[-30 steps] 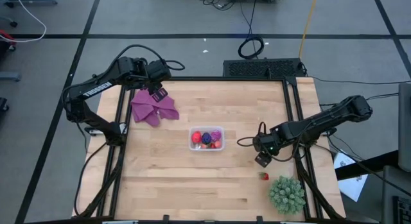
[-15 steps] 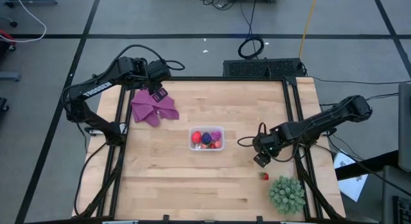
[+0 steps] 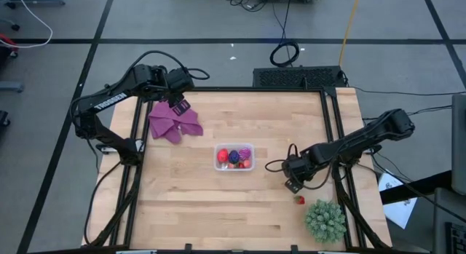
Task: Pick and placing Produce into tupperware
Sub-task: Put the top red strawberry into the transparent bin
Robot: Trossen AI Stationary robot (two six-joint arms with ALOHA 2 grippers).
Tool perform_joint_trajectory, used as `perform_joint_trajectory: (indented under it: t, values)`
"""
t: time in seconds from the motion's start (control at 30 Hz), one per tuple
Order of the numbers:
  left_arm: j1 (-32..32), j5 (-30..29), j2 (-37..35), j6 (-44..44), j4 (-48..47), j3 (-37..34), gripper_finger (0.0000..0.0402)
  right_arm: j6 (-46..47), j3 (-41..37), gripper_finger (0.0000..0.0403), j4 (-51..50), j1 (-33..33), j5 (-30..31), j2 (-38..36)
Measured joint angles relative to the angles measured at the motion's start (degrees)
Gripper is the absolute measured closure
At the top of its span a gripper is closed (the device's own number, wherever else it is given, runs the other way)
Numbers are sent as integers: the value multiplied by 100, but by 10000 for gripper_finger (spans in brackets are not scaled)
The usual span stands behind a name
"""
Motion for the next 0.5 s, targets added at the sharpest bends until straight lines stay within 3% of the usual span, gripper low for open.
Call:
perform_joint_trajectory:
  t: [0.5]
  values:
    - [0,86,0,-24,1,0,229,-159,13,202,160,-2,25,625]
